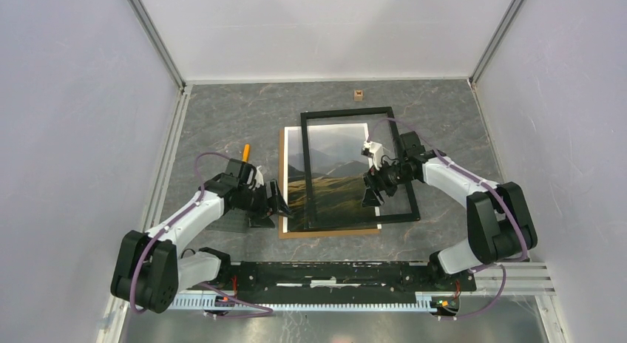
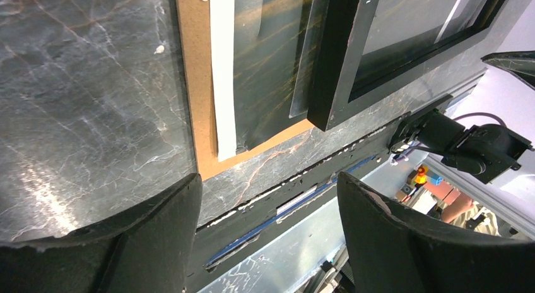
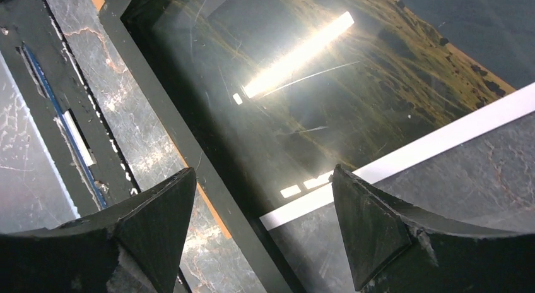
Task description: Take the photo out of the frame
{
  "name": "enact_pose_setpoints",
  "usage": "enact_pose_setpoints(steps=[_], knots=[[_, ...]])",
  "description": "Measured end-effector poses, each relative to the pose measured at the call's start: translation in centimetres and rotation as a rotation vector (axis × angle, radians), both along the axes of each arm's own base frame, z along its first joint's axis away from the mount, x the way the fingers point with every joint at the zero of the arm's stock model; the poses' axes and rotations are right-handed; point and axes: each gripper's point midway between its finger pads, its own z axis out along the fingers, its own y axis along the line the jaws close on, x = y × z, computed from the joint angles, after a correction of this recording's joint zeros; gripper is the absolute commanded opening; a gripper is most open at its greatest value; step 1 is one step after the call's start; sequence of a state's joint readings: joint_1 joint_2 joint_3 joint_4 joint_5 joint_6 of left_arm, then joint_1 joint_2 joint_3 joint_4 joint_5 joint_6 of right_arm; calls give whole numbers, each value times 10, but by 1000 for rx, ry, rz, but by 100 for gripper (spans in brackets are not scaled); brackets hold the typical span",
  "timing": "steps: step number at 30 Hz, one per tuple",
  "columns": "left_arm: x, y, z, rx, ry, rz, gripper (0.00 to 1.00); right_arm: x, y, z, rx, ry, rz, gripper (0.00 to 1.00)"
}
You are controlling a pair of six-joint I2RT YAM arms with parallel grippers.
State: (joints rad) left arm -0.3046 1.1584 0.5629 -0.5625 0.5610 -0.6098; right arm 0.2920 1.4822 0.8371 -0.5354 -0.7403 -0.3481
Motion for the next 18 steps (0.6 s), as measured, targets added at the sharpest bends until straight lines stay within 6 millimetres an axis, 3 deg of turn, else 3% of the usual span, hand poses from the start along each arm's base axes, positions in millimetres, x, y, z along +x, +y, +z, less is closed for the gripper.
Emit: enact_pose_setpoints(steps=[11, 18], knots=[[1, -10, -7, -33, 3, -6, 81, -5, -1, -27, -53, 22, -8, 84], [1, -14, -11, -33, -9, -14, 81, -2, -1, -29, -56, 25, -30, 83]])
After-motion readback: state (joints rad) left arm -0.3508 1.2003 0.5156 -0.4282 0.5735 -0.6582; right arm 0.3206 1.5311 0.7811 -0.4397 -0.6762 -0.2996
